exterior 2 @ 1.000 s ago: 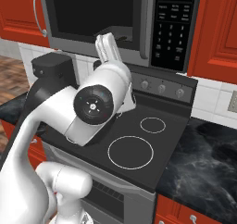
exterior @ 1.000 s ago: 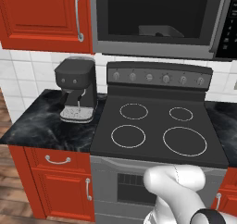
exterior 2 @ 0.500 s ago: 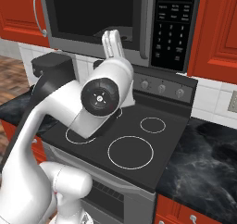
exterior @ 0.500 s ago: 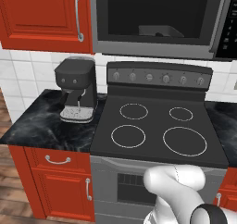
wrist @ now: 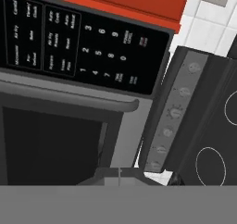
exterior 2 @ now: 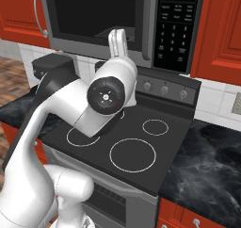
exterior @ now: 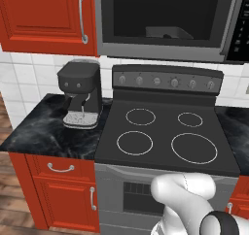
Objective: Place the tupperware containing the shrimp and mushroom meal in the microwave. Close the microwave door and press the start button to reheat the meal.
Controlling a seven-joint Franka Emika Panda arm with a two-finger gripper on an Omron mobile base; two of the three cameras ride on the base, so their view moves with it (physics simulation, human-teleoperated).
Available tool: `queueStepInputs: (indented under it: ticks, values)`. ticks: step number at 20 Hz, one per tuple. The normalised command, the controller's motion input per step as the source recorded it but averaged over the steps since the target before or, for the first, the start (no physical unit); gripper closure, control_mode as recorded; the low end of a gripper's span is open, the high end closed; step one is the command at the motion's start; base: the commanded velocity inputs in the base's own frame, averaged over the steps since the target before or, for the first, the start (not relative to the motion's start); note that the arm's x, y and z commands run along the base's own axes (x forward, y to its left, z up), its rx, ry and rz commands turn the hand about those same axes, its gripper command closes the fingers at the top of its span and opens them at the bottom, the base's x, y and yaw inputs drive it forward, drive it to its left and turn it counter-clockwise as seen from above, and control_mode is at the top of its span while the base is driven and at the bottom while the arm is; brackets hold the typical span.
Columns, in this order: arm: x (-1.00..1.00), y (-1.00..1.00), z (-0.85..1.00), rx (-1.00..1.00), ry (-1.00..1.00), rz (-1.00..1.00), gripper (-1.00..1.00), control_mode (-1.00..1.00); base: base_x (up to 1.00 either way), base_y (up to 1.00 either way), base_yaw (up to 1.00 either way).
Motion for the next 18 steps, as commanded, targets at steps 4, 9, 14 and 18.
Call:
queueStepInputs:
  ticks: [4,9,14,18]
  values:
    - [0.18,0.0,-0.09,0.06,0.0,0.0,1.0,-1.0,0.0,0.0,0.0]
    - [0.21,-0.05,-0.16,0.07,0.0,0.0,1.0,-1.0,0.0,0.0,0.0]
    - [0.19,-0.11,-0.13,0.07,0.0,0.0,1.0,-1.0,0.0,0.0,0.0]
    - [0.15,-0.11,-0.02,0.05,0.0,0.0,1.0,-1.0,0.0,0.0,0.0]
